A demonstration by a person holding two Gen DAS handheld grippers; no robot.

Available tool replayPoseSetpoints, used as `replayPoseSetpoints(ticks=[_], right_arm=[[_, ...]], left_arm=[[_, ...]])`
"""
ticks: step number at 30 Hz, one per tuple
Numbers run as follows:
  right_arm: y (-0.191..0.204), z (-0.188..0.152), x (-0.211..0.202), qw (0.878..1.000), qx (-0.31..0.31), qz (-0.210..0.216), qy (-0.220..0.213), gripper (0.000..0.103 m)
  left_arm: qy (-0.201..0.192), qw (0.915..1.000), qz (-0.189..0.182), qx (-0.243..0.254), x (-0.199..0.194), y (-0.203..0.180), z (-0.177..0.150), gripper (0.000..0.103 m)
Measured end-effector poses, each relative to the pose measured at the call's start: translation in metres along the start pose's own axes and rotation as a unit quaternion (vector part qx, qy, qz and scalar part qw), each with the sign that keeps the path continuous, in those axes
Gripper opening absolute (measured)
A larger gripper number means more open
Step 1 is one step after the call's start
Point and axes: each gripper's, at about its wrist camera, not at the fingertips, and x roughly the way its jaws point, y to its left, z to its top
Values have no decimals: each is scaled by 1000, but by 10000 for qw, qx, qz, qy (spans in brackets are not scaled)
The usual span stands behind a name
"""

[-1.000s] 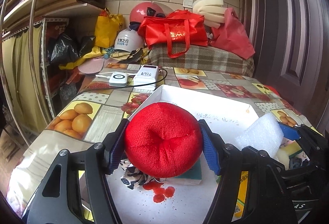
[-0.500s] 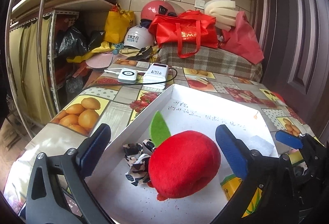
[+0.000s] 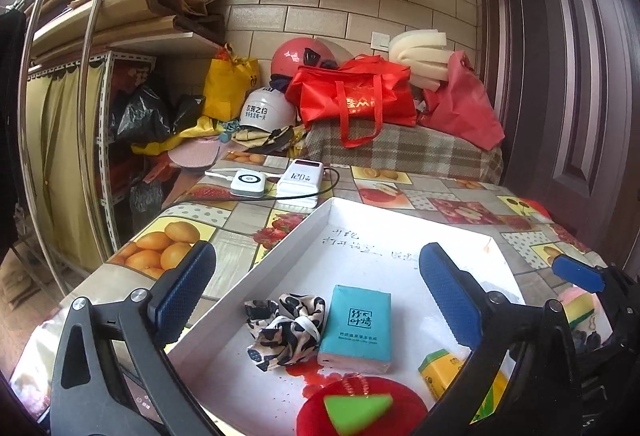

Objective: Organize soft objects
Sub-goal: 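Lower the foam sheet into the tray and open the right gripper while the left withdraws, then grasp the blue-purple knit scrunchie with the left gripper while the right grasps another white foam sheet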

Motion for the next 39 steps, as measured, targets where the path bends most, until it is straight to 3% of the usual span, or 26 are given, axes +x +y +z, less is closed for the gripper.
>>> replayPoseSetpoints(ticks=[4, 10, 17, 24, 27, 31, 35, 39], right_arm=[[-5, -4, -14, 9993, 130, -300, -205, 103], [-8, -13, -31, 9996, 174, -187, -135, 103], [-39, -24, -46, 9981, 601, 131, 34, 103], [-110, -36, -83, 9896, 1252, -537, -454, 103], [-157, -47, -94, 9793, 1717, -1000, -377, 103], [-214, -66, -103, 9633, 2179, -1562, 156, 103], [-243, -78, -112, 9554, 2514, -1489, 422, 103], [-234, -77, -111, 9672, 2207, -1095, 613, 103]], left_arm=[[-34, 9999, -31, 109, -4, -6, -1, 103], [3, 9993, -246, 285, -11, -19, -5, 103], [69, 9971, -561, 505, -18, -38, -9, 103], [147, 9923, -1030, 679, -31, -65, -16, 103], [192, 9863, -1346, 937, -37, -85, -20, 103], [378, 9729, -1935, 1204, -41, -108, -24, 103], [645, 9596, -2273, 1528, -42, -134, -30, 103], [957, 9412, -2691, 1807, -46, -163, -39, 102]])
